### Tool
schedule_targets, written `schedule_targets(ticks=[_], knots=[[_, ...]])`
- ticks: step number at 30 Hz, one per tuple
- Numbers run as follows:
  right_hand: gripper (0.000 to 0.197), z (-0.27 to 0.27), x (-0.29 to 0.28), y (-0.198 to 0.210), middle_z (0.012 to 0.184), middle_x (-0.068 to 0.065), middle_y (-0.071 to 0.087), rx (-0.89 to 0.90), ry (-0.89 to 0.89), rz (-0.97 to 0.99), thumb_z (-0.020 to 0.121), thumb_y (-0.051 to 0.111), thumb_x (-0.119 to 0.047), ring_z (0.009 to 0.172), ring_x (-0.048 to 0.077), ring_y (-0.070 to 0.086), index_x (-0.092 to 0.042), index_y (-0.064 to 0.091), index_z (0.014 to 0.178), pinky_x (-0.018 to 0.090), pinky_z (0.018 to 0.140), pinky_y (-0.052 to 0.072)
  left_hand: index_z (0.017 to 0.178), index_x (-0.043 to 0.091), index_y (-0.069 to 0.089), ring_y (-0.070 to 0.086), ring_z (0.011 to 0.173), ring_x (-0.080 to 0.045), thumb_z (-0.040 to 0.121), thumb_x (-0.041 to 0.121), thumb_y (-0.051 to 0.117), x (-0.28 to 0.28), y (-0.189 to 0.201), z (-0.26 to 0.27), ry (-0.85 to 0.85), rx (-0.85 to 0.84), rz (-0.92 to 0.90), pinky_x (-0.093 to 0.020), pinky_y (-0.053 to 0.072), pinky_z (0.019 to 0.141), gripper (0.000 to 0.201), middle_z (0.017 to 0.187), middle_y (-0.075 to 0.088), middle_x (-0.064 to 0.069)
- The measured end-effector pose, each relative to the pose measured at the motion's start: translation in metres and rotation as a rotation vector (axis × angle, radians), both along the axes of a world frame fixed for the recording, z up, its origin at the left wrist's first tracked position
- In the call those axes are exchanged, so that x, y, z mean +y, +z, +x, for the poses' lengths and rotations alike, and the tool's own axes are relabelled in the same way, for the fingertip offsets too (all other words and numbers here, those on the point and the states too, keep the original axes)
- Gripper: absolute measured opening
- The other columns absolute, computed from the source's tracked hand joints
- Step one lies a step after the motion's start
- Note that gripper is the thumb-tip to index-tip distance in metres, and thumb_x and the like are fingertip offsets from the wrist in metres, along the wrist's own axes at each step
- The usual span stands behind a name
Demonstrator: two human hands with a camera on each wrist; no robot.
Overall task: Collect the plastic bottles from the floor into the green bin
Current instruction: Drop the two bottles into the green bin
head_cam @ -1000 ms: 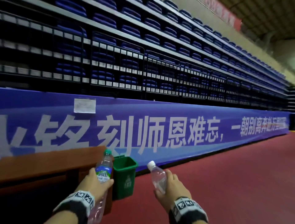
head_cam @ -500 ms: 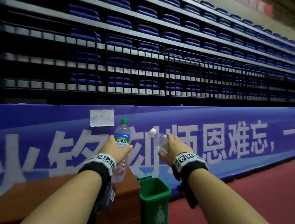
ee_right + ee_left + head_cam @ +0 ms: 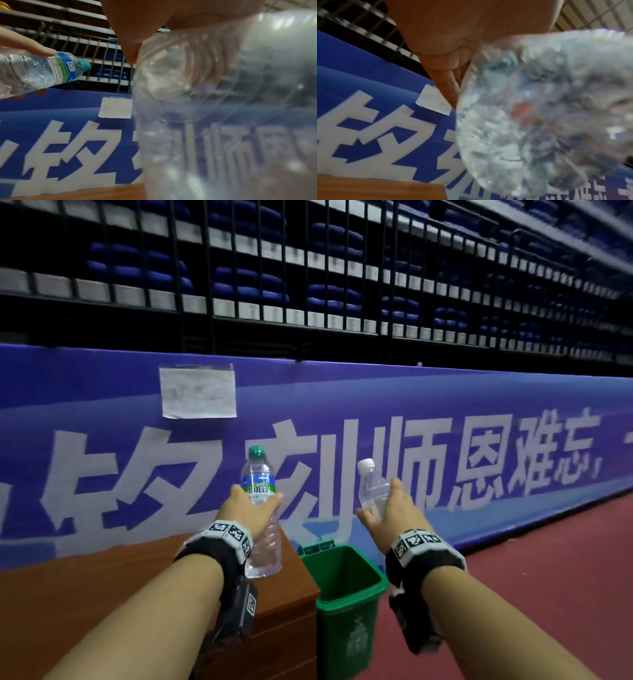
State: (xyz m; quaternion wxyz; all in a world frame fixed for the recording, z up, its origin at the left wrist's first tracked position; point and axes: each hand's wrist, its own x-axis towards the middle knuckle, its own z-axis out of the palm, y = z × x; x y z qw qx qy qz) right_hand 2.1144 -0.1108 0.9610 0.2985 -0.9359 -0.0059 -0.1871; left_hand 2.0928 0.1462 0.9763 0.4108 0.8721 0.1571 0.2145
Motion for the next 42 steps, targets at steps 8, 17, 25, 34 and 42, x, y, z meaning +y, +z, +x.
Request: schedule_targets(ticks=[8, 17, 25, 34, 42], knots=[[0.099, 0.177, 0.069, -0.042, 0.153, 0.012, 0.029, 0.074, -0.123, 0.162, 0.087, 0.065, -0.055, 0.129, 0.034, 0.048, -0.019, 0.004, 0.156, 0.043, 0.099, 0.046, 0.117, 0.010, 0.041, 0.063, 0.073, -0.023, 0.082, 0.052, 0.069, 0.046, -0.051, 0.215, -0.192, 0.138, -0.024, -0.032, 0.052, 0.064, 0.061, 0.090, 0.060, -0.009], [0.087, 0.328, 0.029, -0.133, 0.130, 0.017, 0.043, 0.157, -0.268, 0.098, 0.074, 0.075, -0.022, 0.116, 0.040, 0.049, -0.010, 0.028, 0.146, 0.043, 0.099, 0.044, 0.127, 0.002, 0.036, 0.061, 0.100, -0.037, 0.081, 0.055, 0.068, 0.000, -0.125, 0.397, -0.287, 0.236, -0.017, -0.041, 0.050, 0.088, 0.077, 0.115, 0.059, -0.020], [0.101, 0.527, -0.037, -0.211, 0.138, 0.010, 0.044, 0.285, -0.074, -0.014, 0.081, 0.069, -0.046, 0.118, 0.033, 0.053, -0.025, 0.005, 0.157, 0.042, 0.094, 0.048, 0.127, 0.005, 0.034, 0.062, 0.096, -0.034, 0.074, 0.051, 0.077, -0.049, -0.188, 0.575, -0.121, 0.308, -0.101, -0.039, 0.051, 0.085, 0.083, 0.108, 0.055, -0.013], [0.098, 0.642, -0.037, -0.291, 0.137, 0.009, 0.040, 0.542, 0.024, -0.010, 0.083, 0.069, -0.048, 0.124, 0.033, 0.049, -0.019, 0.012, 0.156, 0.043, 0.098, 0.045, 0.117, 0.017, 0.026, 0.064, 0.084, -0.031, 0.067, 0.032, 0.085, -0.071, -0.262, 0.661, 0.121, 0.425, -0.291, -0.039, 0.053, 0.080, 0.079, 0.105, 0.059, -0.012], [0.104, 0.691, -0.039, -0.296, 0.144, 0.005, 0.038, 0.569, 0.070, -0.013, 0.079, 0.072, -0.058, 0.129, 0.029, 0.046, -0.021, 0.012, 0.155, 0.044, 0.101, 0.045, 0.123, 0.013, 0.029, 0.060, 0.077, -0.028, 0.074, 0.035, 0.081, -0.082, -0.289, 0.708, 0.081, 0.495, -0.270, -0.033, 0.044, 0.069, 0.075, 0.103, 0.059, -0.011]])
